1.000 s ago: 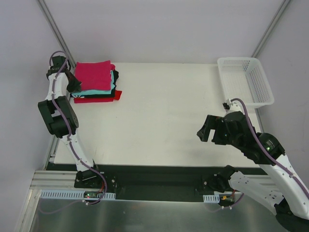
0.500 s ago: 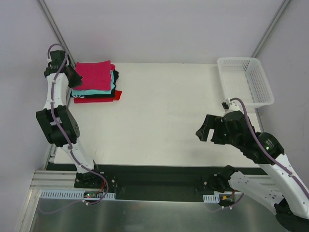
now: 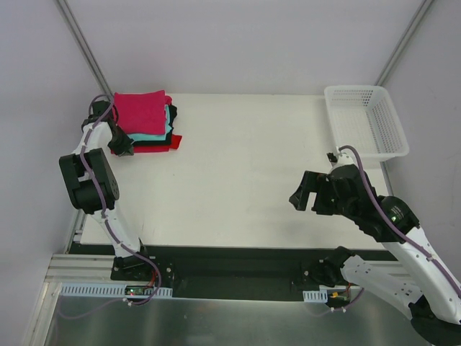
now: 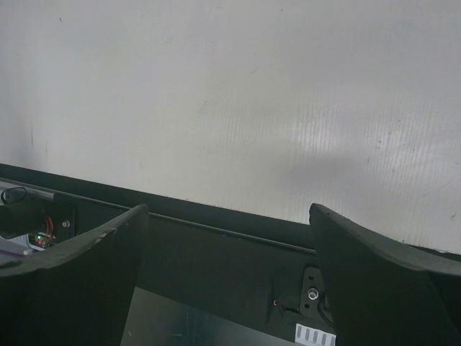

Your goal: Fold and stack the t-shirts

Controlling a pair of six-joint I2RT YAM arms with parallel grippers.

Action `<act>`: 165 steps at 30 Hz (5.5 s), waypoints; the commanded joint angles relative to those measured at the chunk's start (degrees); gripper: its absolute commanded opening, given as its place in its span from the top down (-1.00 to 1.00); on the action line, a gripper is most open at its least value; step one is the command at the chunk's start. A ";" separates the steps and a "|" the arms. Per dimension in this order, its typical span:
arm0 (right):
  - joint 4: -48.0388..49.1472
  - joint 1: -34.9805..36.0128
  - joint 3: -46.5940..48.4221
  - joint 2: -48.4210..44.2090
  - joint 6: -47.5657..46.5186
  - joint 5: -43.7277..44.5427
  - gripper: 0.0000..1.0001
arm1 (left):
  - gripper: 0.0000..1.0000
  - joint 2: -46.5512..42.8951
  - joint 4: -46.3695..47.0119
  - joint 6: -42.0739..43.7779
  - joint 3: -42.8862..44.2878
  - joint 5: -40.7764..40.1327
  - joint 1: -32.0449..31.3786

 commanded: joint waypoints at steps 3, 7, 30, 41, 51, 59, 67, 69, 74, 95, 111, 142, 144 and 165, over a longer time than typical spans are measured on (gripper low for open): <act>0.37 -0.22 0.28 0.19 -0.40 1.07 -0.93 | 1.00 3.27 2.71 0.48 3.46 -2.03 0.34; -0.16 -0.22 0.36 0.46 -0.75 1.51 -0.93 | 1.00 5.56 5.17 2.15 3.99 -2.83 1.65; -1.21 -0.13 2.65 3.53 -1.45 3.18 -0.93 | 1.00 15.85 6.59 3.56 14.36 -0.01 4.38; 1.60 -0.22 1.51 5.11 -0.75 0.81 -0.93 | 1.00 5.67 7.20 1.01 7.69 1.49 0.70; 1.69 -0.22 1.68 4.68 -0.84 1.24 -0.93 | 1.00 -3.39 6.32 -2.50 8.12 2.98 -14.42; 4.32 -0.22 2.73 8.88 -4.18 4.32 -0.93 | -0.98 -8.32 3.86 -0.66 6.20 9.39 -26.28; 2.75 -1.09 9.59 20.22 -9.26 13.27 -0.93 | -0.98 -12.72 3.25 0.22 -4.88 5.02 -43.39; 3.18 -2.23 9.86 21.02 -10.50 14.25 -0.93 | -0.98 -13.06 2.98 -0.47 -6.19 2.63 -45.97; 4.40 -3.20 8.11 20.50 -10.42 13.11 -0.93 | -0.98 -19.20 3.24 -3.38 -12.25 -3.60 -53.08; 4.33 -3.64 -6.14 -6.22 -12.17 24.09 -0.93 | -0.98 -51.39 3.25 -6.89 -36.70 -18.91 -60.66; 3.54 -3.64 3.78 -1.22 -20.70 30.95 -0.93 | -0.98 -56.92 2.98 1.80 -33.45 -31.39 -60.66; 15.56 -3.56 -10.01 0.28 -22.20 26.12 -0.93 | -0.98 -57.98 13.35 5.32 -41.09 -30.25 -60.66; 16.10 -3.56 -10.27 -0.24 -22.20 25.06 -0.93 | -0.98 -58.50 13.35 5.67 -41.18 -29.72 -60.66; 16.37 -3.56 -11.68 -1.38 -21.31 27.96 -0.93 | -0.98 -66.94 13.44 10.15 -44.61 -31.74 -60.75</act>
